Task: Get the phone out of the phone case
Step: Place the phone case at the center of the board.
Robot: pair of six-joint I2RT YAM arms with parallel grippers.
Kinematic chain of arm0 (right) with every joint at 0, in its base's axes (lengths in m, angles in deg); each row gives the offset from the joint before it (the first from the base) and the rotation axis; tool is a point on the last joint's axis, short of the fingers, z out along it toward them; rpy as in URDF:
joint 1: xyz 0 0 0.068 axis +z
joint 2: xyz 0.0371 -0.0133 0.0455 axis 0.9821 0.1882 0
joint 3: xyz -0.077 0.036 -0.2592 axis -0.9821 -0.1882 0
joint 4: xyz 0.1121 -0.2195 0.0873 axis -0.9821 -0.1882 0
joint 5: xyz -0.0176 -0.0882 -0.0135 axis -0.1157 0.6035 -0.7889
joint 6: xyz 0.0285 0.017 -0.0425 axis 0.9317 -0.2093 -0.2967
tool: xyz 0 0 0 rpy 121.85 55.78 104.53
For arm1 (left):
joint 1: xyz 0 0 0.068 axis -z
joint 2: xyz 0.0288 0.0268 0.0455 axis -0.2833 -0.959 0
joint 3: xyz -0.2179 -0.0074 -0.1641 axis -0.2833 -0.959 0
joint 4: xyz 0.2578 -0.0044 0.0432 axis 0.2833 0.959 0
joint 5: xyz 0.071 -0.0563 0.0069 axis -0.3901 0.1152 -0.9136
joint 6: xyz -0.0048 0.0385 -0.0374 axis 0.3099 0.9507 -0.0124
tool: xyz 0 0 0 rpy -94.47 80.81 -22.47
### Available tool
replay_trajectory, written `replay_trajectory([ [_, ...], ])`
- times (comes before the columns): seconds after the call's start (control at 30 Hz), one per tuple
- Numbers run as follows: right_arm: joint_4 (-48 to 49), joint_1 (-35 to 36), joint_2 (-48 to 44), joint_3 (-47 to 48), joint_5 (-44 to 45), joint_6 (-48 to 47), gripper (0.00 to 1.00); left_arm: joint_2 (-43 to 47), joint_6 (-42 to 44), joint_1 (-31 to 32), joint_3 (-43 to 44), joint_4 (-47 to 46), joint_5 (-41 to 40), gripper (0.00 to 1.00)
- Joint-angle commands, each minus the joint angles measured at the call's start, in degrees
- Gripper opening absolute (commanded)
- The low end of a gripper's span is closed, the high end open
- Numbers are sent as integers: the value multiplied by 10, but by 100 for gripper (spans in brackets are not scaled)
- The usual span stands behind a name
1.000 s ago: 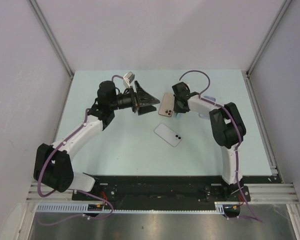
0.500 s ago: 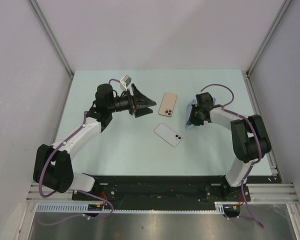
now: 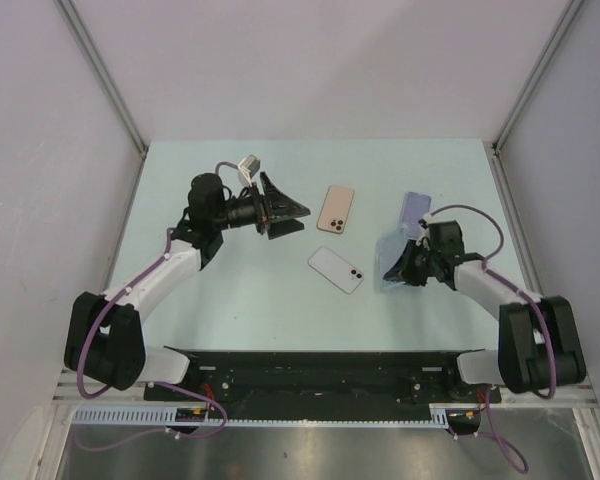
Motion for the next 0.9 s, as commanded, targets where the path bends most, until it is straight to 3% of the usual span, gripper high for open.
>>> replay_trajectory([
  [0.0, -4, -67, -145, -37, 2, 36, 0, 35, -7, -2, -7, -28, 9, 88],
  [0.07, -10, -107, -197, -64, -8, 41, 0, 38, -7, -2, -9, -28, 8, 88],
  [0.1, -12, -172, -235, -71, -19, 42, 0, 39, -8, -2, -9, -28, 7, 88],
  [0.23, -20, -292, -278, -80, -32, 62, 0, 34, -8, -1, -8, -29, 5, 88],
  [0.43, 64, -394, -190, -53, -72, 127, 0, 36, -17, -1, -21, -34, 6, 88],
  [0.6, 121, -397, -83, 10, -51, 132, 2, 59, -14, -1, -35, -27, 2, 88],
  [0.63, 113, -397, -50, 22, -47, 129, 6, 60, -13, -1, -34, -26, 2, 88],
  [0.67, 96, -397, -34, 35, -44, 113, 21, 62, -11, -1, -32, -21, 2, 88],
  [0.73, 25, -397, -1, 84, -29, 91, 41, 68, -2, -1, -28, -10, 0, 88],
  [0.77, 7, -397, 13, 94, -19, 79, 58, 69, -1, -1, -26, -6, -1, 88],
  [0.87, -40, -399, -1, 102, 41, 69, 71, 71, 3, -1, -25, 0, -3, 88],
])
